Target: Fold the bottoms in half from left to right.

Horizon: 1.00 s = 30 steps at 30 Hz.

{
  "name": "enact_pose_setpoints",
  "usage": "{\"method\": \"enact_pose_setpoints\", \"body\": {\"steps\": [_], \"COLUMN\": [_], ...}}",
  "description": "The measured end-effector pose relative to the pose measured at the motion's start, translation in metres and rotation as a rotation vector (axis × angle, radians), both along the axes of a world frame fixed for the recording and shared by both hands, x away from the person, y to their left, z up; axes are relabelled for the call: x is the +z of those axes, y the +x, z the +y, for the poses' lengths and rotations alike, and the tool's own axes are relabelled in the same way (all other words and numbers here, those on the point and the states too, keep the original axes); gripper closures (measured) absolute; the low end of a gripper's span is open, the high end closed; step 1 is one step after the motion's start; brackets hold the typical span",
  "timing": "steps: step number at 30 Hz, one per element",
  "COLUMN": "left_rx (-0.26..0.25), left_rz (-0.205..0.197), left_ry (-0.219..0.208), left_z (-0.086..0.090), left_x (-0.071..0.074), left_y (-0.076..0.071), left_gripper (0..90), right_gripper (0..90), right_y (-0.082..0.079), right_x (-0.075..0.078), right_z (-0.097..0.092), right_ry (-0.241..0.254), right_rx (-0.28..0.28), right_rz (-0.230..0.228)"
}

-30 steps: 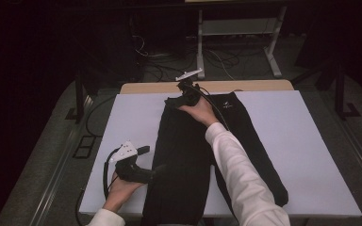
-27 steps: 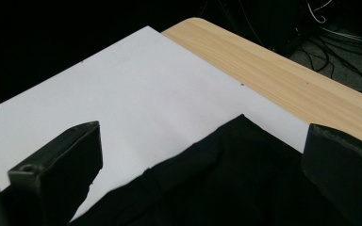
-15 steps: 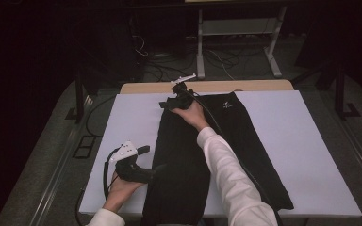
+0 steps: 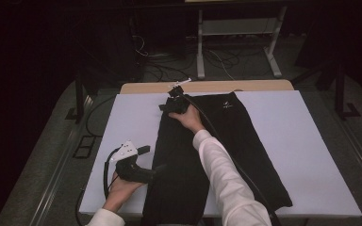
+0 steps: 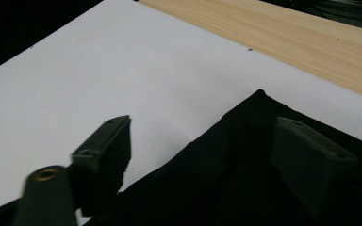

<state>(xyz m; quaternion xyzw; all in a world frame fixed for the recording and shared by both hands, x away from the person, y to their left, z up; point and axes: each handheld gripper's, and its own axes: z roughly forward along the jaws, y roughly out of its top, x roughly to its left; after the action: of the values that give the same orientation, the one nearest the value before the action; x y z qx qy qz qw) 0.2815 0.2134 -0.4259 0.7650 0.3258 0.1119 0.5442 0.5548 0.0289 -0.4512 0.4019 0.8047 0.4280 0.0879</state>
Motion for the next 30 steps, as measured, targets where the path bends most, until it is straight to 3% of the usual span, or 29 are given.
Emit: {"method": "enact_pose_setpoints", "body": {"steps": [13, 21, 24, 26, 30], "left_rx": [-0.003, 0.004, 0.009, 0.014, 0.034], "left_rz": [0.001, -0.004, 0.000, 0.001, 0.015], "left_ry": [-0.002, -0.002, -0.002, 0.002, 0.014], "left_z": [0.0000, 0.0028, 0.0036, 0.0038, 0.0051], "left_x": [0.0001, 0.0014, 0.0014, 0.0014, 0.0006], "left_y": [0.0000, -0.0010, -0.0011, -0.0014, -0.0042], "left_gripper": [0.0, 0.0, 0.0, 0.0, 0.0], "right_gripper": [51.3, 75.1, 84.3, 85.4, 86.3], "right_y": [0.0001, -0.0049, -0.0057, -0.0057, -0.0086], "right_x": [-0.0055, -0.0045, -0.0035, -0.0023, -0.0002], "right_z": [0.0035, 0.0083, 0.0085, 0.0085, 0.0088], "right_ry": [-0.062, -0.127, -0.122, -0.118, -0.119], "right_rx": [-0.020, -0.020, -0.020, -0.035, -0.053], "right_rz": [-0.011, -0.038, -0.017, -0.001, -0.013]}}
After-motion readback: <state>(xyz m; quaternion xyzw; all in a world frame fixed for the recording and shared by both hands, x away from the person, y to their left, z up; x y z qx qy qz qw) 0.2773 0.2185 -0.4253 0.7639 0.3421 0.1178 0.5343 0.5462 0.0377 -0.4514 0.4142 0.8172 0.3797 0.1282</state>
